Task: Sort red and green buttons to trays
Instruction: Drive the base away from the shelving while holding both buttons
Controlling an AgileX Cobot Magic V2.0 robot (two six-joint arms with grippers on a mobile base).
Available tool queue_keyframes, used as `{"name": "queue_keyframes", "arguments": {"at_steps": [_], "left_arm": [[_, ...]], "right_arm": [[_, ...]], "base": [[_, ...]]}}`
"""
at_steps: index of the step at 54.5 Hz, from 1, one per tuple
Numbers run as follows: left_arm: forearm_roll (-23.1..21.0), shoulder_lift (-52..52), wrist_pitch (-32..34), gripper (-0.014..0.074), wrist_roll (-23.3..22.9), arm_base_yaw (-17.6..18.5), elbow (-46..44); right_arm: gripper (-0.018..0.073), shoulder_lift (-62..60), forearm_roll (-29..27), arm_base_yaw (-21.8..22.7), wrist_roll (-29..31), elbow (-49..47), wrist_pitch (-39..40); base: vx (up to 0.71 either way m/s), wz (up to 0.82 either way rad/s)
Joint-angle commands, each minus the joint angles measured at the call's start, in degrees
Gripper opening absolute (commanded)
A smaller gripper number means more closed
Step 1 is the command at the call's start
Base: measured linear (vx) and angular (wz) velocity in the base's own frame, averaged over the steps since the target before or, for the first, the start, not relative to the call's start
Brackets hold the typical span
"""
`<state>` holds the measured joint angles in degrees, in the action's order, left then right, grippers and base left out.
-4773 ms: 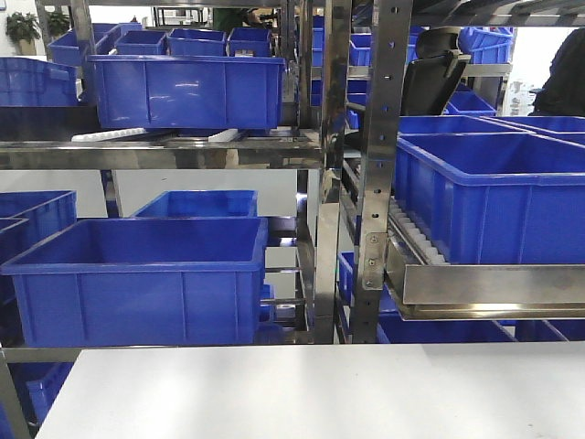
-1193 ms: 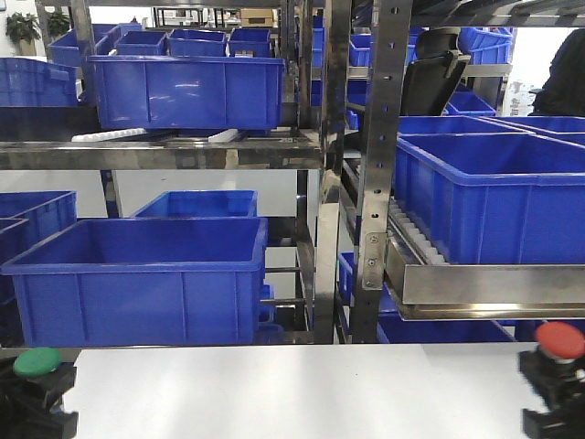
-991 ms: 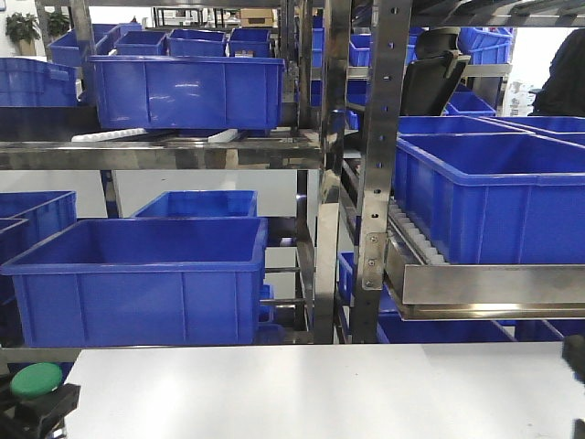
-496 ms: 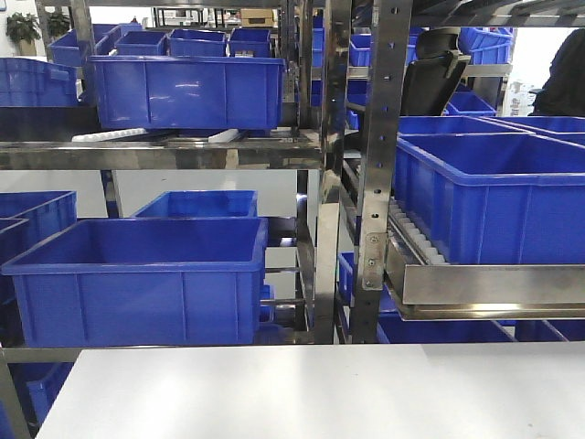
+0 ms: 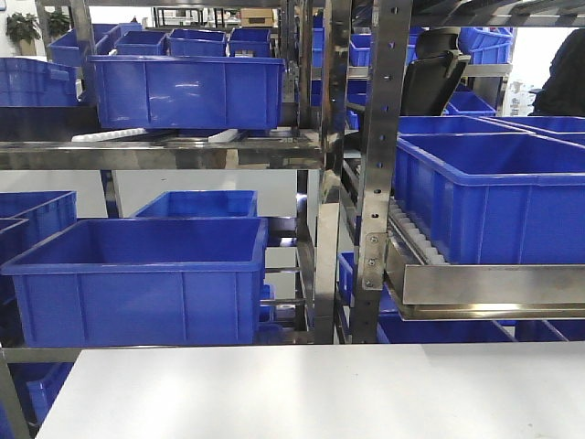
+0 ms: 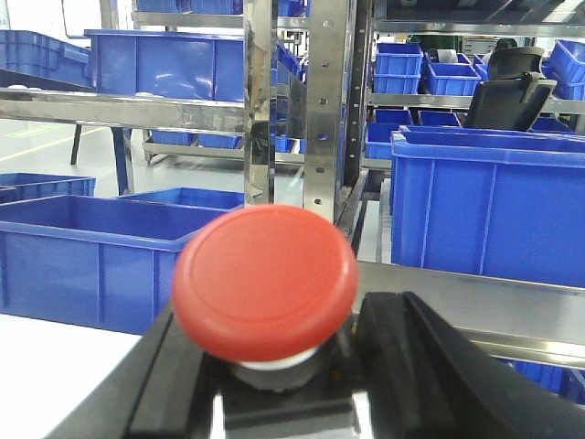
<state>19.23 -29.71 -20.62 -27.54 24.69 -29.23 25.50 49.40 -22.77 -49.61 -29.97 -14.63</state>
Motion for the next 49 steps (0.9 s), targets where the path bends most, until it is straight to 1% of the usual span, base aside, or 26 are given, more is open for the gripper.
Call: {"name": "queue_keyframes", "arguments": {"at_steps": [1,16,26,35,49], "left_arm": [[0.0,-0.2,4.5,0.0,-0.1,0.3,-1.7],[0.0,-0.2,4.5,0.0,-0.1,0.3,-1.7],[0.0,-0.2,4.5,0.0,-0.1,0.3,-1.7],[0.0,-0.2,4.5,0.0,-0.1,0.3,-1.7],[0.0,-0.2,4.5,0.0,-0.1,0.3,-1.7]], "right_arm": [[-0.001,0.3,1.1,0.0,0.1,-1.9,3.1],[-0.001,0.3,1.1,0.0,0.1,-1.9,3.1],[-0.001,0.3,1.1,0.0,0.1,-1.9,3.1],[-0.001,0.3,1.1,0.0,0.1,-1.9,3.1],[-0.001,0.3,1.1,0.0,0.1,-1.9,3.1]], "base": [[0.0,0.0],[0.0,0.01],[-0.02,0.21],[-0.04,0.49],[-0.04,0.68]]}}
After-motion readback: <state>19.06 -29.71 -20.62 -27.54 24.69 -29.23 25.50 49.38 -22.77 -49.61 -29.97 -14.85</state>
